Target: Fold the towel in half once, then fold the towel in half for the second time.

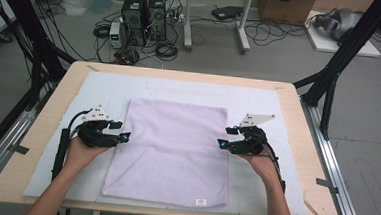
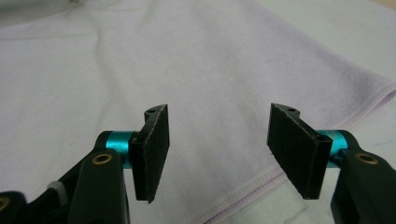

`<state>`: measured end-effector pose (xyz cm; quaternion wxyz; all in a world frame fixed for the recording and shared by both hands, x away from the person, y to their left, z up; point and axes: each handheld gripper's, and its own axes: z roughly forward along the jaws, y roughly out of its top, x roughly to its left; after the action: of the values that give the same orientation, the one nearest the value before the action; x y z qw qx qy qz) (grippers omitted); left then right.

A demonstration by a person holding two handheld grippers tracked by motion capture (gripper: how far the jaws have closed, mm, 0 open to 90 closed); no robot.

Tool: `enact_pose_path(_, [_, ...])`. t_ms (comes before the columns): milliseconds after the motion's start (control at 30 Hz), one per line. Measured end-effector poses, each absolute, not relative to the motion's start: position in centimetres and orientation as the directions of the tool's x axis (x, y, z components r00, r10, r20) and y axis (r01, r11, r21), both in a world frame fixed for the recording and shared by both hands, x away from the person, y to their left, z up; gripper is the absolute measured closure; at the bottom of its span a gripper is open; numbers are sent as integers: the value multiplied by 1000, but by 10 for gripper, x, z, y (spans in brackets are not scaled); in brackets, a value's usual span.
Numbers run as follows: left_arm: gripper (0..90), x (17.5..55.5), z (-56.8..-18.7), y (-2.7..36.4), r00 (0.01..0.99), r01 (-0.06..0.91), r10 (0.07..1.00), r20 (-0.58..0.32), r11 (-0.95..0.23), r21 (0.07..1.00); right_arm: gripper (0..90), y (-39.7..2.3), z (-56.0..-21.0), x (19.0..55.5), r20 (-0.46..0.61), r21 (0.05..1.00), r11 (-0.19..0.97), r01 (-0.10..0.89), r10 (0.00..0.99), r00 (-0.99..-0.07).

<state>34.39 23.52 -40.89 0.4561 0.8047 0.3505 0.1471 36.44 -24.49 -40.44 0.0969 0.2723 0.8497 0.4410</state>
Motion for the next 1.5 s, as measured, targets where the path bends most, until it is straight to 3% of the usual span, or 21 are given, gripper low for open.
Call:
enact_pose_path(567, [396,361,-398,237,695,411,714,-82,-301,860,353,-237,-406,379,68,811,450,375,563,-823])
enact_pose_path(767, [428,373,-395,240,701,412,708,-84,-307,858,353,-238,-401,389,58,817,446,365,567,-822])
enact_pose_path(1167, [461,417,-369,228,707,379,707,-24,-351,856,351,-241,-375,431,22,814,461,353,583,-812])
enact_pose_path(1233, [498,422,-371,227,712,357,702,-8,-352,865,358,-241,-376,438,15,810,469,352,583,-812])
enact_pose_path(1500, [502,448,-405,231,687,441,726,-33,-381,813,348,-242,-405,455,30,779,493,388,588,-809])
